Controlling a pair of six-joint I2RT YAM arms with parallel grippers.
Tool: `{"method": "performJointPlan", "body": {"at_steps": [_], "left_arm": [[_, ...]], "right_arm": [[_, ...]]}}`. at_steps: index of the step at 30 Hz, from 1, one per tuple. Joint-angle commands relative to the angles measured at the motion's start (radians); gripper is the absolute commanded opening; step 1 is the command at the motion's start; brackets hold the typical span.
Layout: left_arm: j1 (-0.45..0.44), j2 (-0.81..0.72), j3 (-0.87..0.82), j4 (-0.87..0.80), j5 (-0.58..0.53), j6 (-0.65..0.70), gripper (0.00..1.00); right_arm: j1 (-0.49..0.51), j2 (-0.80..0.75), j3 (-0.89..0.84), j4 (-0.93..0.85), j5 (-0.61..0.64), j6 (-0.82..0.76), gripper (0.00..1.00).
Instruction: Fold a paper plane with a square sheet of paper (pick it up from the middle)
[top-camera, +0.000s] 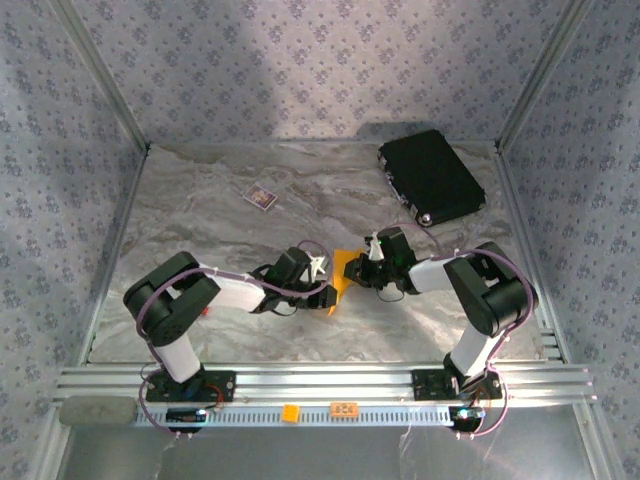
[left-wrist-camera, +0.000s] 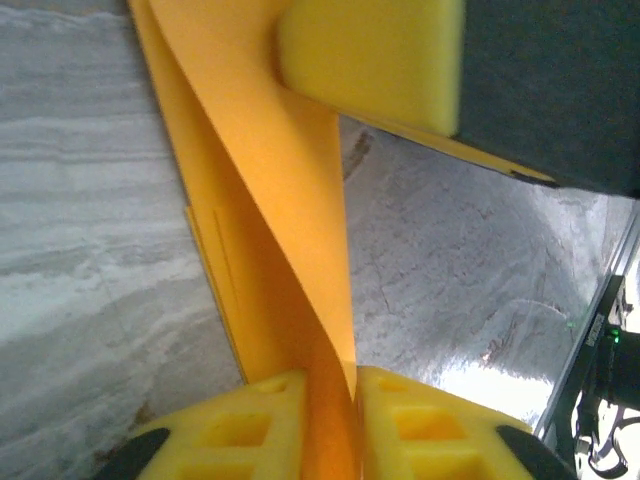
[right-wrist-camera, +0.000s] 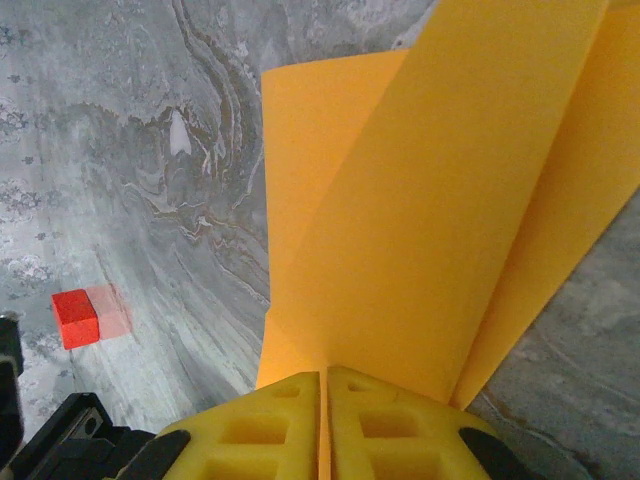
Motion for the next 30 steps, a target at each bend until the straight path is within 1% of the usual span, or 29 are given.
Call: {"method": "performJointPlan", "body": {"at_steps": [1, 5, 10, 17, 20, 26, 30], "left_arm": [[-0.004, 0.042, -0.002, 0.025, 0.011, -0.034, 0.16], [-0.003, 0.02, -0.021, 0.042, 0.008, -0.052, 0.16], [0.001, -0.003, -0.026, 0.055, 0.005, -0.07, 0.19], [0.014, -0.02, -0.068, 0.143, -0.002, -0.113, 0.22], [0.013, -0.032, -0.078, 0.149, -0.015, -0.118, 0.22], [0.014, -0.033, -0.087, 0.164, -0.013, -0.123, 0.16], [0.014, -0.03, -0.088, 0.185, 0.001, -0.126, 0.16]], "right_arm": [[-0.005, 0.034, -0.033, -0.078, 0.081, 0.001, 0.12], [-0.003, 0.038, -0.036, -0.079, 0.084, 0.004, 0.12], [-0.001, 0.04, -0.041, -0.079, 0.089, 0.006, 0.12], [-0.002, 0.039, -0.04, -0.081, 0.09, 0.004, 0.12], [-0.001, 0.04, -0.039, -0.081, 0.089, 0.005, 0.12], [-0.001, 0.041, -0.039, -0.081, 0.089, 0.006, 0.12], [0.0, 0.044, -0.039, -0.081, 0.09, 0.005, 0.12]]}}
